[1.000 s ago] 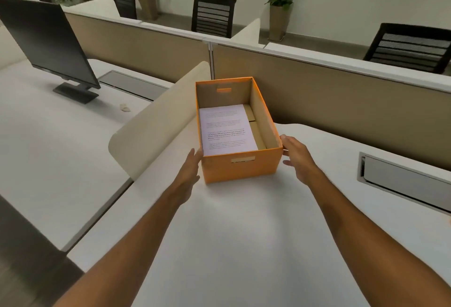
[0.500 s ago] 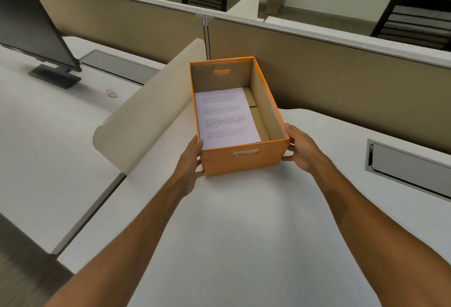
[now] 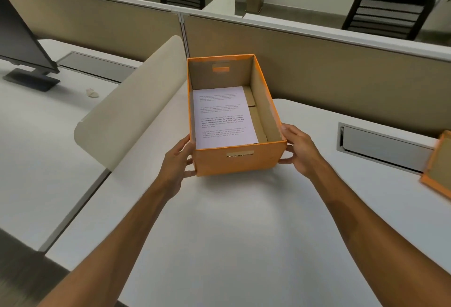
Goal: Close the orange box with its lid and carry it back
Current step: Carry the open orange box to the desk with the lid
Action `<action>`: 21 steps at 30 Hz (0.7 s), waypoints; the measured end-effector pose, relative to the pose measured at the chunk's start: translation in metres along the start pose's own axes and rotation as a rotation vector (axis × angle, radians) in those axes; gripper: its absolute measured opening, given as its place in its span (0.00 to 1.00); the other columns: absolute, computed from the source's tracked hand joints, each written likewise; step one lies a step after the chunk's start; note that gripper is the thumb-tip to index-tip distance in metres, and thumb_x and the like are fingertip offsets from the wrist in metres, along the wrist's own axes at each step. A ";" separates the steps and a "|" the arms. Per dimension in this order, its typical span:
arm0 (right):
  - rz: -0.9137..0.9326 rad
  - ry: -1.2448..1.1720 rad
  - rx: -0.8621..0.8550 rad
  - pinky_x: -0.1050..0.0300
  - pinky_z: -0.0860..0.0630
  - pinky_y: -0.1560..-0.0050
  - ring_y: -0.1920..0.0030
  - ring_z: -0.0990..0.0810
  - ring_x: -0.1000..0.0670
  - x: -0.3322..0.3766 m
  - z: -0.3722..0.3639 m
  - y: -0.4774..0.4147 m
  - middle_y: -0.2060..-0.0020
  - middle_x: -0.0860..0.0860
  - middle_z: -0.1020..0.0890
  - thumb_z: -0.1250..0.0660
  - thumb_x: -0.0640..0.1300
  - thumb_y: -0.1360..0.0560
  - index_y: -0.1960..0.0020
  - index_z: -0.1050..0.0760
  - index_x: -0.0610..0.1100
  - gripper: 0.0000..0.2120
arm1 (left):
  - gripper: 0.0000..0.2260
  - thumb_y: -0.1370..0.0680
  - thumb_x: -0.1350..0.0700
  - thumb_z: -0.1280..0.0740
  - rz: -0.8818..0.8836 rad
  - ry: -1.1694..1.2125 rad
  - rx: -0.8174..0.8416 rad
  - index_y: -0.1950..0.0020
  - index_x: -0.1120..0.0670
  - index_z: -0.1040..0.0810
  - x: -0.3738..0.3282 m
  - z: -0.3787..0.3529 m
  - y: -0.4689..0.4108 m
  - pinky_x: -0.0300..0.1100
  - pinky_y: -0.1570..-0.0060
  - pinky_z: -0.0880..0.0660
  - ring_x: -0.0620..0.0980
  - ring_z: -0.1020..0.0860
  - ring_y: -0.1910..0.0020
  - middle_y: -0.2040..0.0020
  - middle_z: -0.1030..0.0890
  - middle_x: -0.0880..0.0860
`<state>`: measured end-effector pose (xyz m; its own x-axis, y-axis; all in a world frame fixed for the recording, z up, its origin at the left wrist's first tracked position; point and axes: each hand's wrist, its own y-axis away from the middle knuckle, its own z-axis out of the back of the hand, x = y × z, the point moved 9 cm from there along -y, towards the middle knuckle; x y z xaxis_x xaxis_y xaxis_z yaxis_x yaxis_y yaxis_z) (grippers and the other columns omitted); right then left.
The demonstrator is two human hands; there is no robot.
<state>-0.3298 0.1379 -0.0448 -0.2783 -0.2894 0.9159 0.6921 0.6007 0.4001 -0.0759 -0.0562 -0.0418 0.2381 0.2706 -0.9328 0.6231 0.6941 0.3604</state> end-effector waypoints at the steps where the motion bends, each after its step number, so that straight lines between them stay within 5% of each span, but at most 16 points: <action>1: 0.004 -0.006 -0.009 0.31 0.23 0.45 0.40 0.21 0.41 -0.002 0.007 0.008 0.39 0.49 0.19 0.40 0.58 0.19 0.33 0.25 0.54 0.18 | 0.18 0.21 0.43 0.36 0.000 0.000 0.005 0.31 0.39 0.26 0.001 -0.005 0.005 0.52 0.54 0.19 0.55 0.18 0.45 0.43 0.16 0.46; 11: 0.034 -0.096 -0.117 0.31 0.21 0.47 0.41 0.20 0.43 -0.036 0.098 0.106 0.39 0.52 0.19 0.38 0.56 0.20 0.32 0.25 0.54 0.18 | 0.19 0.22 0.41 0.36 -0.015 -0.042 0.093 0.30 0.39 0.27 0.013 -0.078 0.071 0.57 0.47 0.20 0.54 0.19 0.41 0.38 0.19 0.44; 21: 0.028 -0.153 -0.174 0.27 0.24 0.45 0.40 0.20 0.41 -0.081 0.172 0.199 0.38 0.51 0.20 0.37 0.54 0.20 0.30 0.27 0.53 0.20 | 0.21 0.23 0.39 0.36 -0.040 -0.116 0.163 0.29 0.39 0.27 0.029 -0.142 0.152 0.52 0.50 0.19 0.53 0.21 0.41 0.38 0.20 0.43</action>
<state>-0.2837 0.4088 -0.0341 -0.3457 -0.1503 0.9262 0.8016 0.4659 0.3747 -0.0804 0.1520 -0.0134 0.2891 0.1596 -0.9439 0.7440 0.5831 0.3265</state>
